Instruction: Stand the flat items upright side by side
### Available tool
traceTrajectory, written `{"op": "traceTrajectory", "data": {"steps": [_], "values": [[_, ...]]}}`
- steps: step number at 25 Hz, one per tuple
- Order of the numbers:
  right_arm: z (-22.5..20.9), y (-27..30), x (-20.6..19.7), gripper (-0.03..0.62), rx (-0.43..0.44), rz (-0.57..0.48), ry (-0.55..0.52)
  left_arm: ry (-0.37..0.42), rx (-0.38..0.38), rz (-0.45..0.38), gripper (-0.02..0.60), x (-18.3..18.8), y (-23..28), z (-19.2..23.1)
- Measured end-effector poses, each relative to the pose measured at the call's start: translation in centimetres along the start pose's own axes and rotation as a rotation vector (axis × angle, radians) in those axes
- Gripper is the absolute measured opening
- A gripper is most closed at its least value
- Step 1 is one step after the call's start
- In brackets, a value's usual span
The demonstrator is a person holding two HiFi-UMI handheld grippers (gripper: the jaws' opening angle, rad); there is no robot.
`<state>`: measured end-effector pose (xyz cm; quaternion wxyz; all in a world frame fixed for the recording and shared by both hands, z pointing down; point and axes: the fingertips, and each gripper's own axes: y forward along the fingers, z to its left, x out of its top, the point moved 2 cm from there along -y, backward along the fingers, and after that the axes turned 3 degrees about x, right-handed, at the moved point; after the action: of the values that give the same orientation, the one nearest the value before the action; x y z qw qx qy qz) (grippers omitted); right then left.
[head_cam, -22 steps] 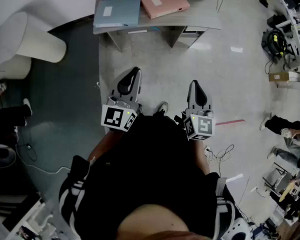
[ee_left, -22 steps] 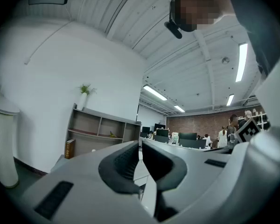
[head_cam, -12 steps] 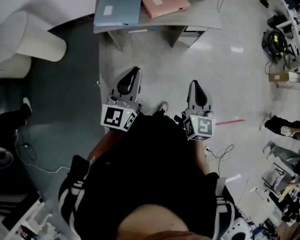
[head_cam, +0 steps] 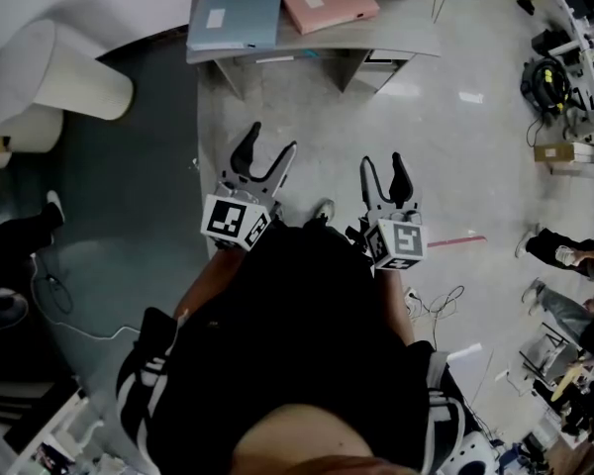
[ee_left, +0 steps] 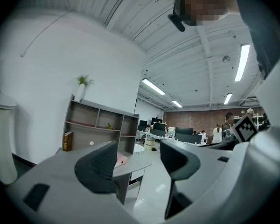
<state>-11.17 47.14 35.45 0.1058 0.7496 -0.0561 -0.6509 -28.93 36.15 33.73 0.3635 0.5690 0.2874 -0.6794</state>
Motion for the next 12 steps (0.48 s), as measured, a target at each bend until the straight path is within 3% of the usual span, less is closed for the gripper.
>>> {"op": "traceTrajectory", "data": {"steps": [12], "values": [[-2.3, -0.8, 0.2, 0.256, 0.005, -0.005, 0.000, -0.001, 0.027, 0.003, 0.281, -0.1, 1.0, -1.5]]}}
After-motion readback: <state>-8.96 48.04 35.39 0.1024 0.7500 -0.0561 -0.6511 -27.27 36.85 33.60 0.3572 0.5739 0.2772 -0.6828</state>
